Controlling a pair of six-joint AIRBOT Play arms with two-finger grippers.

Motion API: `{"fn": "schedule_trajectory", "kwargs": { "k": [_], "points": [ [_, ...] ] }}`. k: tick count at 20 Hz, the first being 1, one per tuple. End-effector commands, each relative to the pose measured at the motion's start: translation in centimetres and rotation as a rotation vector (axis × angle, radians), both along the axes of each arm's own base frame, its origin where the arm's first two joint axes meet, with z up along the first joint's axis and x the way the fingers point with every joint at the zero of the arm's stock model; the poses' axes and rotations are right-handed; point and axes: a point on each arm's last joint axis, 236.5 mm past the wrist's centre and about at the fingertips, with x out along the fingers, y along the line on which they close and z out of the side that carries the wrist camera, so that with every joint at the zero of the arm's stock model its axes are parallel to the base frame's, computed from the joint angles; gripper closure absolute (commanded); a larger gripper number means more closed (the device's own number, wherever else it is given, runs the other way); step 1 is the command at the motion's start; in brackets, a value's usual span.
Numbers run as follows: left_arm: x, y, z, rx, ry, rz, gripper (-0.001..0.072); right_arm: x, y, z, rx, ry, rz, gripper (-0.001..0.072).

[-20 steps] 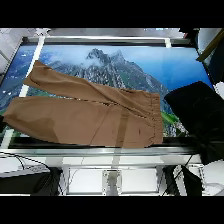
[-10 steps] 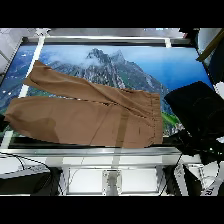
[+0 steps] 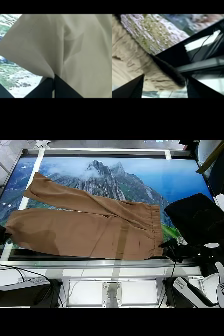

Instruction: Fold the clothes and pants, and hang the long-sleeved shirts on hangers.

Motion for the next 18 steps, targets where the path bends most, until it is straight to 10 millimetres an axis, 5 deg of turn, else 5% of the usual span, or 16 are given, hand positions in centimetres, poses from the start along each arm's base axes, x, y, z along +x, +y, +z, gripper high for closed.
{"fn": "schedule_trajectory", "kwargs": {
  "k": [1, 4, 6, 8, 10, 11, 15, 18],
  "points": [
    [-0.1, -0.3, 0.0, -0.009, 0.004, -0.01, 0.0697, -0.3, 0.2, -1.2, -0.026, 0.01, 0.055, 0.016],
    [-0.1, -0.6, 0.0, -0.019, 0.005, -0.017, 0.0697, -0.4, 0.2, -1.3, -0.027, 0.02, 0.054, 0.0164],
    [-0.1, -0.7, 0.0, -0.021, 0.006, -0.019, 0.0697, -1.0, 1.0, -0.8, 0.007, 0.019, 0.094, 0.0308],
    [-0.1, -0.8, 0.0, -0.026, 0.006, -0.022, 0.0697, -1.2, 1.2, -0.6, 0.018, 0.013, 0.115, 0.0346],
    [-0.1, -1.1, -0.1, -0.036, 0.008, -0.029, 0.0698, -1.2, 1.2, -0.6, 0.012, -0.002, 0.131, 0.0522],
    [-0.2, -1.3, 0.0, -0.042, 0.008, -0.033, 0.0698, -1.2, 1.3, -0.6, 0.015, -0.006, 0.137, 0.0664],
    [-1.5, -1.4, 1.0, 0.012, 0.06, -0.09, 0.0699, -0.6, 1.9, 1.3, 0.054, -0.056, 0.169, 0.0691],
    [-5.2, -0.6, 4.0, 0.18, 0.196, -0.182, 0.0699, -0.3, -1.2, 4.9, -0.056, -0.105, 0.271, 0.0693]
  ]
}}
